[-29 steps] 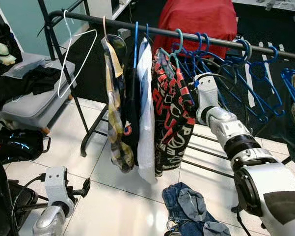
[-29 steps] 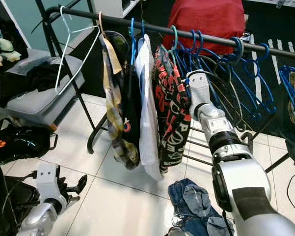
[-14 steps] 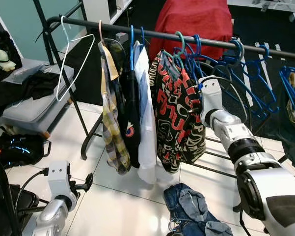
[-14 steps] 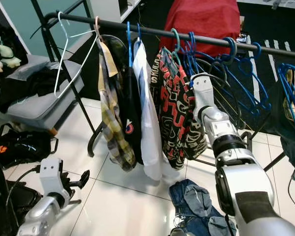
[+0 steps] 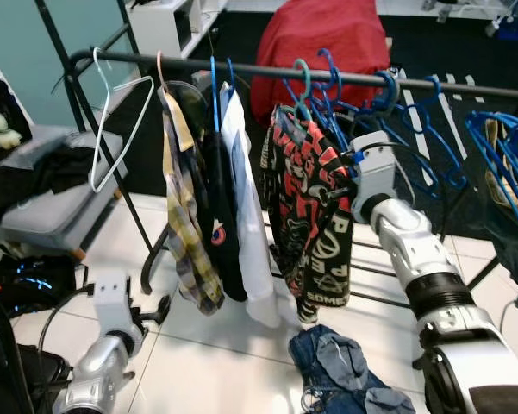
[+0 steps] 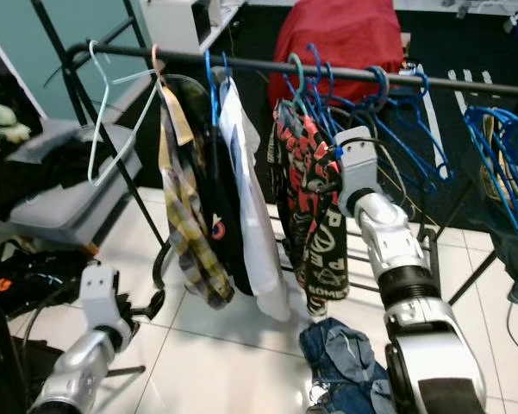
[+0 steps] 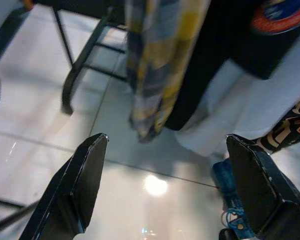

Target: Hang hanger

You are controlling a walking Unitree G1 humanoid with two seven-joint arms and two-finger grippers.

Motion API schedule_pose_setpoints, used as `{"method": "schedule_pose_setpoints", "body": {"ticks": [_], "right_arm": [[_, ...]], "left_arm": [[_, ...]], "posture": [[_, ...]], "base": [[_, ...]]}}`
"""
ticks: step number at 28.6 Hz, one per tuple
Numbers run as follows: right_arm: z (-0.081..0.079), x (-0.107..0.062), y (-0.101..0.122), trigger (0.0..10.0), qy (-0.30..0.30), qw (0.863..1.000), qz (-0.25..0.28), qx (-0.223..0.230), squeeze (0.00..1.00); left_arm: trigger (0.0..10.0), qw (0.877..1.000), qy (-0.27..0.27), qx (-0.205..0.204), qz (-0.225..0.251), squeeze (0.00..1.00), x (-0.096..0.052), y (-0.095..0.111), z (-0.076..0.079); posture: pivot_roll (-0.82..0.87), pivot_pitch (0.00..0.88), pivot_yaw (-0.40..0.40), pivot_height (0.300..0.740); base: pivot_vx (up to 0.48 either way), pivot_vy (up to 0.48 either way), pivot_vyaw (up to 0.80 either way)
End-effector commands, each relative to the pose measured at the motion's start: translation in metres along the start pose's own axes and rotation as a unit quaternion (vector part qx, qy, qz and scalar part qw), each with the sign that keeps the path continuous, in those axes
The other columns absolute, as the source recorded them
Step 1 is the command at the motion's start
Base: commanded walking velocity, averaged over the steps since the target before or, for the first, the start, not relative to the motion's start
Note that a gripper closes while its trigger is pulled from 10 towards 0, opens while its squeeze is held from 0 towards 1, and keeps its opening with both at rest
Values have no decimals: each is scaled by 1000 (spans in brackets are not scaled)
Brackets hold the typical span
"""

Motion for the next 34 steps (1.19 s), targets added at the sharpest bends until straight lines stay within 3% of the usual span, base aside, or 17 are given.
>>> {"method": "schedule_pose_setpoints", "body": {"ticks": [1, 3, 5, 6, 9, 16, 23, 34], "right_arm": [[-14, -2, 19, 0, 30, 999, 42, -8, 0], [-19, -4, 14, 0, 41, 999, 33, -9, 0], [-26, -10, -11, 0, 54, 998, -20, -13, 0], [-26, -10, -11, 0, 54, 998, -20, -13, 0], [-27, -22, -41, 0, 53, 995, -80, -15, 0], [-25, -44, -69, 0, 52, 988, -145, -16, 0], [-30, -53, -77, 0, 78, 983, -161, -23, 0], [-32, -50, -44, 0, 94, 993, -74, -20, 0]], "left_arm": [[10000, 1000, 4, 5, -15, 0, -1, -8, -1], [10000, 1000, 3, 4, -15, 0, 0, -7, 0], [10000, 1000, 1, 3, -13, 0, 2, -6, 1], [10000, 1000, 1, 3, -13, 0, 2, -6, 1], [10000, 1000, 1, 3, -13, 0, 2, -6, 1], [10000, 1000, -1, 3, -15, 0, 5, -6, 1], [10000, 1000, -2, 3, -14, 0, 6, -5, 2], [10000, 1000, -2, 3, -13, 0, 6, -5, 1]], "posture": [[-126, 72, 42, 740], [-126, 72, 42, 740], [-127, 69, 45, 740], [-127, 69, 45, 740], [-130, 67, 47, 740], [-135, 62, 51, 740], [-134, 62, 52, 740], [-134, 60, 55, 740]], "base": [[0, 0, 0], [0, 0, 0], [0, 0, 0], [0, 0, 0], [0, 0, 0], [0, 0, 0], [0, 0, 0], [0, 0, 0]]}}
Point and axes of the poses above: a point about 5 cm out from each wrist's last joint towards the gripper, its own x axis pointing out of the wrist towards the gripper, its own y axis along the axis of the wrist's last joint, z = x × y, the point moved 3 cm from there along x, pointing out of the wrist towards the gripper, and after that the axes turned 5 degrees about -x, right-handed, at the moved point
